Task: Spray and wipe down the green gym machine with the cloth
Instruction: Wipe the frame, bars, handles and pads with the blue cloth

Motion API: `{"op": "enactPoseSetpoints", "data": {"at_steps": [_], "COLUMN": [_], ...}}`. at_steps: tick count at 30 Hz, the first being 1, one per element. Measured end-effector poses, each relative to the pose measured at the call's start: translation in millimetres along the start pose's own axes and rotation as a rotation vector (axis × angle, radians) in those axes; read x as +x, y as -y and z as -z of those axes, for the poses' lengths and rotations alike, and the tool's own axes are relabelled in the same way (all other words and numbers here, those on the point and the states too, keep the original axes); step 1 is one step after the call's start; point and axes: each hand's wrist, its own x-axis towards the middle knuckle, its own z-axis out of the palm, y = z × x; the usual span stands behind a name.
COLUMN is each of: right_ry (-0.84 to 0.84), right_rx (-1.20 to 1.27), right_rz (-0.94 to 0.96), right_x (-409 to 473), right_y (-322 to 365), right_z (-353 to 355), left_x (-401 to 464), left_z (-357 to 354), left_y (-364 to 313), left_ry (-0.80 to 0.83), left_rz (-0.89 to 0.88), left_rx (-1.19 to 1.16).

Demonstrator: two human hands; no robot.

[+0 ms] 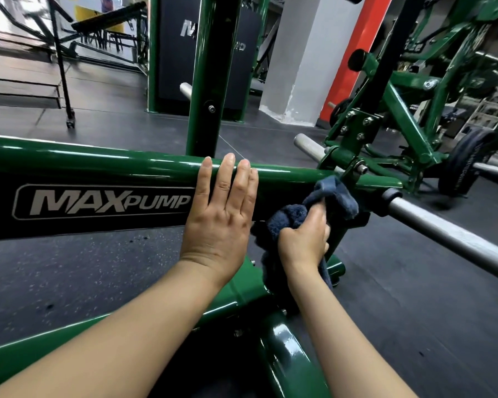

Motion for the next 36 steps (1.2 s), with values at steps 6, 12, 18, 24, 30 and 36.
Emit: {"op": "enactPoseSetpoints", "data": {"at_steps": [6,12,18,24,30,36], "right_ry": [0.135,0.208,0.474,0.416,0.617,0.536], "right_rx": [-0.022,-0.104,-0.443,-0.689,-0.892,-0.912], "right_rz": [-0.074,0.036,0.362,0.353,0.054,0.166], "right_x": [-19,-44,-79,-72,-83,-70], "right_y": [-22,-22,-18,-44,-120,-124], "right_z": [-15,-15,-20,-22,-29,-58], "left_x": [-5,-7,-9,-145,-196,-177], "left_z": [-6,-1,9,7,-20,-18], "left_y": [0,1,2,5,14,12], "left_ry": [0.015,0.084,0.103,0.413,0.806,1.061], "left_rz": [-0.033,-0.053,-0.025,-0.105,0.044,-0.035], "left_rx": [0.115,0.172,-0.044,-0.268,-0.298,-0.303]}}
